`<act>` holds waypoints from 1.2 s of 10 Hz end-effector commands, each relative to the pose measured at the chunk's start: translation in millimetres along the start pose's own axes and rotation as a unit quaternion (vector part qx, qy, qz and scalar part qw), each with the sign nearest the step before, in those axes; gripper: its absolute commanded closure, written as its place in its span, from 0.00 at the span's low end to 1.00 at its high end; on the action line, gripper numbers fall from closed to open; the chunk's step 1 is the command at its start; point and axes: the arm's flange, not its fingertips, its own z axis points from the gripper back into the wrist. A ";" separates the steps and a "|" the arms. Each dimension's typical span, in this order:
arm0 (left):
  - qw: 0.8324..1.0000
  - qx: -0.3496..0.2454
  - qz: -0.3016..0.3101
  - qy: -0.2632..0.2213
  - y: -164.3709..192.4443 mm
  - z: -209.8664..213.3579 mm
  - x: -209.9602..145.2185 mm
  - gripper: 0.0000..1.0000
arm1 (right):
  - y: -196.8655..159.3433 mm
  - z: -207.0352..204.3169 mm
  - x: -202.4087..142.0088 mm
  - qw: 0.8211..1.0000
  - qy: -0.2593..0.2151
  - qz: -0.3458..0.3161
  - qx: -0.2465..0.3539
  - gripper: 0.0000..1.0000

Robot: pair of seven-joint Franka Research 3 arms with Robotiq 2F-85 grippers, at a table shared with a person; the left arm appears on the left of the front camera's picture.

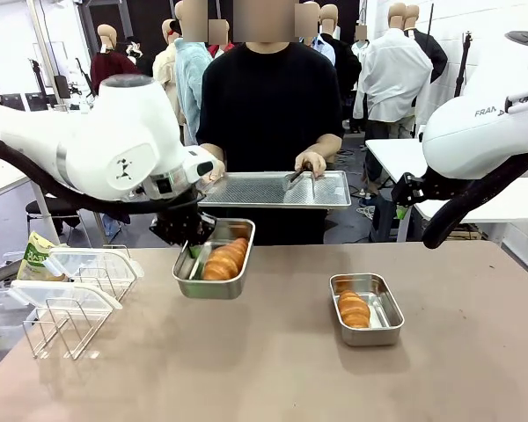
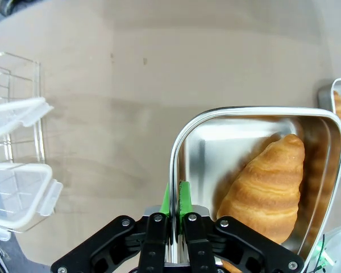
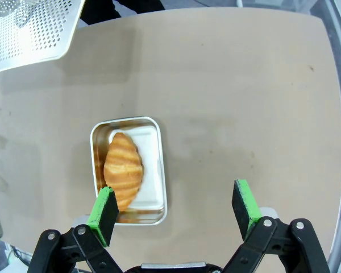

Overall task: Place the bread in airtight containers.
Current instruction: Once an object is inside an Airtight Container , place the container in the center of the table.

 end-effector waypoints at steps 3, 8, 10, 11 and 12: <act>0.998 -0.044 0.027 0.024 4.7 -51.8 -5.5 1.00 | -0.1 -0.5 -0.5 1.000 0.001 0.000 -0.001 0.00; 0.997 -0.016 0.080 -0.003 20.6 -117.5 -5.5 1.00 | -0.1 -0.5 -0.5 1.000 0.001 0.000 -0.001 0.00; 0.998 0.007 0.069 0.010 14.4 -132.4 -2.5 1.00 | -0.1 -0.5 -0.5 1.000 0.001 0.000 -0.001 0.00; 0.998 0.016 0.065 0.009 10.7 -134.6 0.0 1.00 | -0.1 -0.5 -0.5 1.000 0.001 0.000 -0.001 0.00; 0.998 0.021 0.065 0.008 9.1 -137.2 3.5 1.00 | -0.1 -0.5 -0.5 1.000 0.001 0.000 -0.001 0.00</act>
